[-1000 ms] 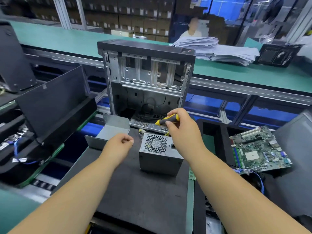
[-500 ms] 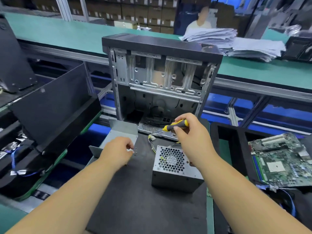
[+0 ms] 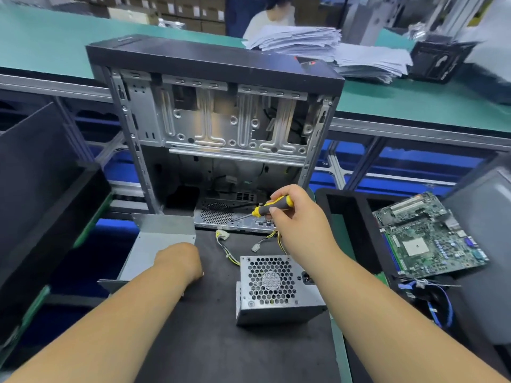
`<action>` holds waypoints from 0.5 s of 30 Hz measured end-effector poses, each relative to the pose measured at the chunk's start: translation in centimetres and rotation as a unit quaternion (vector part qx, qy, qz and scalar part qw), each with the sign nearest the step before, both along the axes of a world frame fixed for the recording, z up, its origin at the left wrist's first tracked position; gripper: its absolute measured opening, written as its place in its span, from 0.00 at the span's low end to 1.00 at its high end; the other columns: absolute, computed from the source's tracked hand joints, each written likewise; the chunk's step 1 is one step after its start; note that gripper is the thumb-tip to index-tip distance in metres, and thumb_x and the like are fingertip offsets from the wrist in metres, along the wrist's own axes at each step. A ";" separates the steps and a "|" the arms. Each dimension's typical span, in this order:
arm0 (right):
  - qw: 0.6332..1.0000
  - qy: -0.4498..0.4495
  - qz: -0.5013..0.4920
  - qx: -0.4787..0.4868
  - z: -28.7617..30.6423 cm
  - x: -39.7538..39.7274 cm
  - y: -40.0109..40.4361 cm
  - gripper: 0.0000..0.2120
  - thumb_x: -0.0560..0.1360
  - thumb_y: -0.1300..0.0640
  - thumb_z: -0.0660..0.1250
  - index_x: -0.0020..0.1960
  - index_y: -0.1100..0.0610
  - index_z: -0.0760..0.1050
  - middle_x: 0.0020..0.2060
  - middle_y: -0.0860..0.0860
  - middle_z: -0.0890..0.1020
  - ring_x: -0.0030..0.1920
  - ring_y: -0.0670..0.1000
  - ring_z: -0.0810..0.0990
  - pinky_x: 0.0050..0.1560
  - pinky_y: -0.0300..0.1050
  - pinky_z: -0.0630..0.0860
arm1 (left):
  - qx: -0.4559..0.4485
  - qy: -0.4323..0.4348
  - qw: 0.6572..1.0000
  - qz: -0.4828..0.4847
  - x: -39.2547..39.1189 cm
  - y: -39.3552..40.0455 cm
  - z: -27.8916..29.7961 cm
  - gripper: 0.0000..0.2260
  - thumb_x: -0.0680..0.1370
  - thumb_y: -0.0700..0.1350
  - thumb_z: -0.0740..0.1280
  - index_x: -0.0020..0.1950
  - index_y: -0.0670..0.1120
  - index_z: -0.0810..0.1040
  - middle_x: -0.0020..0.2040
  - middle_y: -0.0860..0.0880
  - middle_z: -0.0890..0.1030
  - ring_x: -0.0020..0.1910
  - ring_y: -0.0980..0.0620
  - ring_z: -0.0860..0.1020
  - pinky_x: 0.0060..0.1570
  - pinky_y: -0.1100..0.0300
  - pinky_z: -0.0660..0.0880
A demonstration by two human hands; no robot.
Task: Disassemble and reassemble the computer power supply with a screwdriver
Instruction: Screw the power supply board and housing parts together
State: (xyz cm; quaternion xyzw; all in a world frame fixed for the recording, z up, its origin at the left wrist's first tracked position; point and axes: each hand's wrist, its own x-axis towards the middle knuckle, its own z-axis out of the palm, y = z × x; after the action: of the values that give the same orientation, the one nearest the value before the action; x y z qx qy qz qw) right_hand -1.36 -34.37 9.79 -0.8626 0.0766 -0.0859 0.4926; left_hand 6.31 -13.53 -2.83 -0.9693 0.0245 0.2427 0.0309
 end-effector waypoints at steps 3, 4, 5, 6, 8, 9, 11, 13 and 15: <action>1.000 0.005 -0.006 0.000 -0.3 0.3 0.0 0.14 0.78 0.60 0.62 0.47 0.40 0.70 0.40 0.33 0.82 0.41 0.44 0.81 0.27 0.30 0.72 | 0.020 0.022 0.999 -0.014 0.3 -0.5 0.2 0.03 0.76 0.49 0.67 0.47 0.51 0.77 0.40 0.54 0.74 0.47 0.48 0.76 0.45 0.59 0.72; 1.000 0.007 -0.008 -0.002 -0.3 0.3 0.1 0.14 0.78 0.60 0.62 0.46 0.39 0.70 0.40 0.33 0.82 0.41 0.44 0.81 0.27 0.29 0.71 | 0.029 0.030 0.999 -0.018 0.2 -0.7 0.3 0.03 0.77 0.48 0.66 0.49 0.51 0.77 0.41 0.53 0.74 0.50 0.48 0.77 0.46 0.59 0.72; 1.000 0.008 -0.008 -0.002 -0.4 0.3 0.1 0.14 0.78 0.60 0.62 0.46 0.39 0.70 0.41 0.33 0.82 0.41 0.44 0.81 0.27 0.30 0.72 | 0.038 0.040 0.998 -0.022 0.2 -0.9 0.5 0.05 0.77 0.47 0.66 0.51 0.50 0.78 0.44 0.52 0.75 0.53 0.48 0.78 0.49 0.58 0.73; 1.000 0.010 -0.009 -0.001 -0.4 0.3 0.1 0.14 0.78 0.60 0.62 0.46 0.39 0.70 0.41 0.34 0.82 0.42 0.43 0.82 0.28 0.30 0.73 | 0.044 0.052 0.997 -0.024 0.3 -1.0 0.6 0.07 0.78 0.46 0.65 0.53 0.49 0.79 0.46 0.51 0.75 0.55 0.48 0.78 0.51 0.58 0.74; 1.000 0.012 -0.009 -0.003 -0.3 0.2 0.0 0.14 0.78 0.60 0.63 0.46 0.39 0.70 0.41 0.34 0.82 0.44 0.43 0.83 0.30 0.31 0.74 | 0.039 0.067 0.997 -0.015 0.1 -0.9 1.2 0.08 0.78 0.46 0.65 0.55 0.48 0.80 0.49 0.51 0.78 0.56 0.47 0.78 0.54 0.58 0.75; 1.000 0.011 -0.010 -0.004 -0.2 0.1 -0.1 0.14 0.79 0.59 0.63 0.47 0.39 0.70 0.41 0.34 0.83 0.44 0.42 0.83 0.31 0.31 0.74 | 0.031 0.067 0.997 -0.010 0.1 -0.7 1.6 0.08 0.78 0.46 0.65 0.56 0.47 0.80 0.51 0.50 0.79 0.56 0.47 0.79 0.54 0.57 0.76; 1.000 0.001 -0.018 -0.005 0.1 -0.2 -0.4 0.12 0.79 0.58 0.64 0.48 0.40 0.71 0.41 0.34 0.82 0.42 0.41 0.82 0.34 0.35 0.76 | -0.019 0.045 0.999 -0.002 0.2 -0.1 2.5 0.10 0.78 0.48 0.66 0.57 0.46 0.80 0.54 0.49 0.81 0.55 0.47 0.79 0.53 0.57 0.76; 0.999 -0.020 -0.032 -0.006 0.6 -0.6 -0.9 0.11 0.79 0.58 0.65 0.48 0.40 0.71 0.42 0.36 0.82 0.40 0.41 0.80 0.34 0.36 0.75 | -0.188 0.017 0.981 0.046 0.3 0.6 3.5 0.07 0.77 0.48 0.69 0.51 0.45 0.80 0.48 0.47 0.83 0.49 0.48 0.80 0.49 0.57 0.76; 0.998 -0.035 -0.043 0.008 1.0 -0.9 -1.3 0.11 0.79 0.59 0.65 0.49 0.41 0.72 0.43 0.39 0.83 0.42 0.42 0.82 0.36 0.41 0.78 | -0.451 0.057 0.879 0.142 -0.3 0.8 4.6 0.04 0.76 0.42 0.71 0.43 0.43 0.79 0.37 0.46 0.83 0.38 0.49 0.77 0.40 0.58 0.72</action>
State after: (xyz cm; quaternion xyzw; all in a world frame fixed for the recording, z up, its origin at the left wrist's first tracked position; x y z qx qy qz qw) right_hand -2.25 -35.66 10.78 -0.8512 0.0968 -0.1365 0.4974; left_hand 6.04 -12.69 1.81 -0.8559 -0.0048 0.2625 -0.4456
